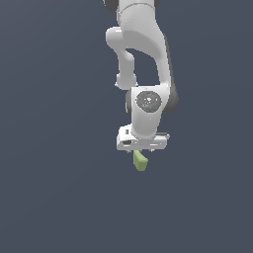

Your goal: Pick up the object and move it to a goal position.

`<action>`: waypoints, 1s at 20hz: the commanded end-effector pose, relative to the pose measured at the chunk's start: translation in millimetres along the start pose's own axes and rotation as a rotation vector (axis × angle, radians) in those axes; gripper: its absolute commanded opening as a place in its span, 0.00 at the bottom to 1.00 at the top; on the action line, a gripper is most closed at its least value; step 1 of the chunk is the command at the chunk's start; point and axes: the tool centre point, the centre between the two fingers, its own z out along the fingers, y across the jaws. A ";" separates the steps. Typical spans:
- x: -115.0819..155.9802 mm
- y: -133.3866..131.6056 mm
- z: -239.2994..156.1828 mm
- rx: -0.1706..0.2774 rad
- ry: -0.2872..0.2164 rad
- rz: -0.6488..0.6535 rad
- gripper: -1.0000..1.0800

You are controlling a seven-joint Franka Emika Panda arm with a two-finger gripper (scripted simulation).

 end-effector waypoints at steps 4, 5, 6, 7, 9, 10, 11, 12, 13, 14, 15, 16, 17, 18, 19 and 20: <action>0.9 0.0 0.1 0.000 0.002 0.000 0.00; 0.9 0.0 0.1 0.000 0.002 0.000 0.00; 0.9 0.0 0.1 0.000 0.002 0.000 0.00; 0.9 0.0 0.1 0.000 0.002 0.000 0.00; 0.9 0.0 0.1 0.000 0.002 0.000 0.00; 0.9 0.0 0.1 0.000 0.002 0.000 0.00; 1.0 0.2 0.0 0.000 0.002 0.000 0.00; 0.8 0.0 -0.1 0.000 0.002 0.000 0.00; 0.3 -0.7 -0.2 0.000 0.002 0.000 0.00; -0.5 -1.8 -0.5 0.000 0.002 0.000 0.00; -1.6 -3.5 -0.8 0.000 0.002 0.000 0.00; -3.1 -5.7 -1.3 0.000 0.002 0.000 0.00; -4.9 -8.3 -1.9 0.000 0.002 0.000 0.00; -7.0 -11.6 -2.6 0.000 0.002 0.000 0.00; -9.5 -15.4 -3.4 0.000 0.002 0.000 0.00; -12.5 -19.8 -4.3 0.000 0.002 0.000 0.00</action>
